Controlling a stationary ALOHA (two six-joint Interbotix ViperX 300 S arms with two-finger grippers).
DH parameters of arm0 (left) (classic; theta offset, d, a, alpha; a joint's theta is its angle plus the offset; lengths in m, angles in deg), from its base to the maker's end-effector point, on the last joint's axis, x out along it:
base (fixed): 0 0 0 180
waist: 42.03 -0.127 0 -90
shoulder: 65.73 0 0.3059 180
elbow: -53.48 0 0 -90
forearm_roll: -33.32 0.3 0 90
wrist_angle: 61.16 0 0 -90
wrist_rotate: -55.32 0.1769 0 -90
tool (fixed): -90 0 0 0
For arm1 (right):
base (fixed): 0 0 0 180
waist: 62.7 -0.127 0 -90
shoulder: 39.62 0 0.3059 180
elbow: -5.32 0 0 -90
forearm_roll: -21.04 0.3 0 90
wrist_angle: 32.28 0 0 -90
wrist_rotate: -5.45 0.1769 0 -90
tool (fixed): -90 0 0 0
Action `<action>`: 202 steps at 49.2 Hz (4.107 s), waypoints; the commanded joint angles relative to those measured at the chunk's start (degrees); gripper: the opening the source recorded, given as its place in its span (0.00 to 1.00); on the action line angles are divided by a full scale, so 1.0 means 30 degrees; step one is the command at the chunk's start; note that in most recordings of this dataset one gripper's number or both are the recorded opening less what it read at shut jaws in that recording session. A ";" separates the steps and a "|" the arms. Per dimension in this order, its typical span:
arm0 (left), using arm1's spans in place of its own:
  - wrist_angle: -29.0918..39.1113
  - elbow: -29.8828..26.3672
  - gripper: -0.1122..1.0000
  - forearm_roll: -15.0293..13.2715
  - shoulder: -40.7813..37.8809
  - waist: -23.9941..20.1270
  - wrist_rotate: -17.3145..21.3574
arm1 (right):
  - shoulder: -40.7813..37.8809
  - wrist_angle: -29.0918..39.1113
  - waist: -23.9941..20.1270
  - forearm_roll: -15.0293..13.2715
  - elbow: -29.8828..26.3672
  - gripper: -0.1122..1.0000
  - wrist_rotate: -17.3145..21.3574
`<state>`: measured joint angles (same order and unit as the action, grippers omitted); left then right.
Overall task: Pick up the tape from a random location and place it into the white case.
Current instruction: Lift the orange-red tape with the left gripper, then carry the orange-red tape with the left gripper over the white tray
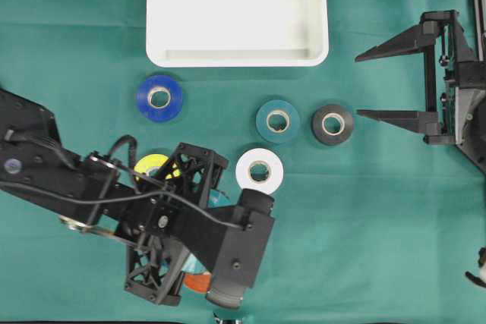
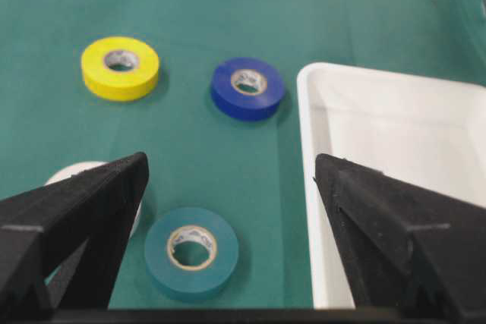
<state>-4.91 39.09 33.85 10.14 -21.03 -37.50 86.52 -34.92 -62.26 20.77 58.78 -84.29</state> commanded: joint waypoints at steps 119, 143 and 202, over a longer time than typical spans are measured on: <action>0.1201 0.3076 0.32 0.0439 0.4277 -0.9902 0.0088 | -0.0059 0.0645 0.0059 -0.0029 -0.0557 0.91 0.0029; 0.1143 0.4277 0.31 0.0439 0.4863 -1.2305 0.0088 | -0.0088 0.0791 0.0059 0.0000 -0.0586 0.91 0.0029; -0.0352 -0.1553 0.31 0.0293 -0.1670 -1.2100 0.1377 | -0.0059 0.0996 0.0059 0.0000 -0.0586 0.91 0.0029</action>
<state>-5.62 35.93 34.90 4.52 -57.42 -33.37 86.52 -31.84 -62.17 20.77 58.60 -84.20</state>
